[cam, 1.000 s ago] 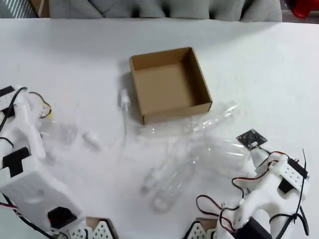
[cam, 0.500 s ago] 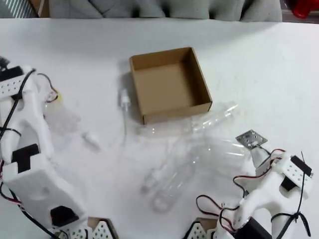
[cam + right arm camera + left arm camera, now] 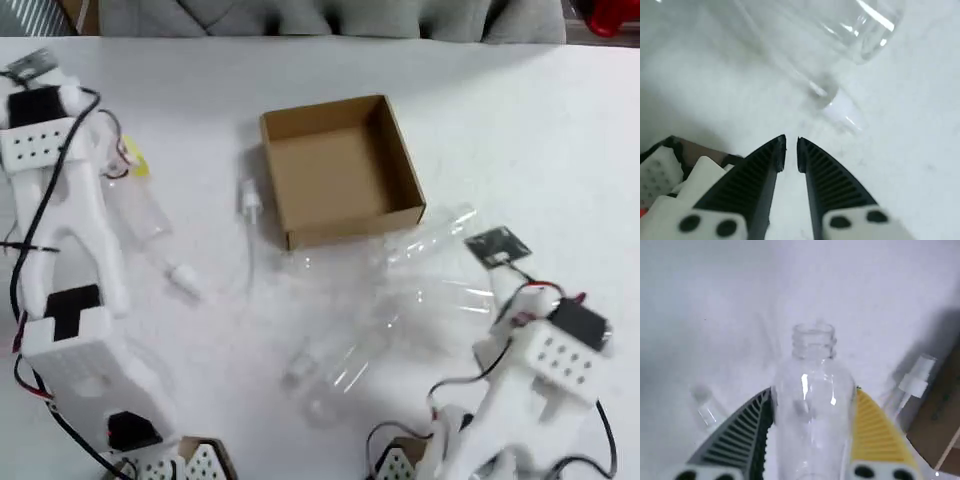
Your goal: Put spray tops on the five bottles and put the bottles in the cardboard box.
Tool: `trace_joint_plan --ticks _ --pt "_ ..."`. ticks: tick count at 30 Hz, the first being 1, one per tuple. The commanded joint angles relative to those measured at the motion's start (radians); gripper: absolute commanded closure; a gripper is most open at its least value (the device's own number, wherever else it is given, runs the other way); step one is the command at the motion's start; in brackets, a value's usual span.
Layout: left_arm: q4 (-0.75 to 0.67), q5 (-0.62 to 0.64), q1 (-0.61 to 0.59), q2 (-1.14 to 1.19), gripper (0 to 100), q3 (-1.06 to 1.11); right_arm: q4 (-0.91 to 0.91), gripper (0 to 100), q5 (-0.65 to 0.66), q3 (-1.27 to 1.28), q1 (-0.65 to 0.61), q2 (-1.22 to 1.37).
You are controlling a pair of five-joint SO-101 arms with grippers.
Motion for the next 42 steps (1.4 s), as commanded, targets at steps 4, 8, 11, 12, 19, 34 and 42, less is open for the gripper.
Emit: trace_joint_plan --ticks 4,8,11,12,19,34,42 --pt "0.025 -0.094 0.084 -0.021 98 -0.061 0.053 98.2 -0.201 -0.041 -0.318 -0.292" --pt "0.025 -0.133 0.079 -0.022 98 -0.061 0.016 98.2 -0.278 -0.055 -0.504 -0.234" --pt "0.015 -0.166 0.076 -0.024 98 -0.015 -0.050 98.2 -0.331 -0.103 -0.585 -0.114" --pt "0.003 -0.175 0.076 -0.031 98 0.012 -0.074 98.2 -0.345 -0.126 -0.599 -0.071" --pt "-0.241 -0.204 0.076 -0.236 98 0.361 -0.188 98.1 -0.477 -0.315 -0.713 0.159" --pt "-0.566 -0.196 0.019 -0.472 98 0.753 -0.481 98.1 -0.651 -0.747 -1.050 0.780" --pt "-0.718 -0.118 0.007 -0.473 98 0.841 -0.463 98.0 -0.773 -1.174 -1.075 1.181"
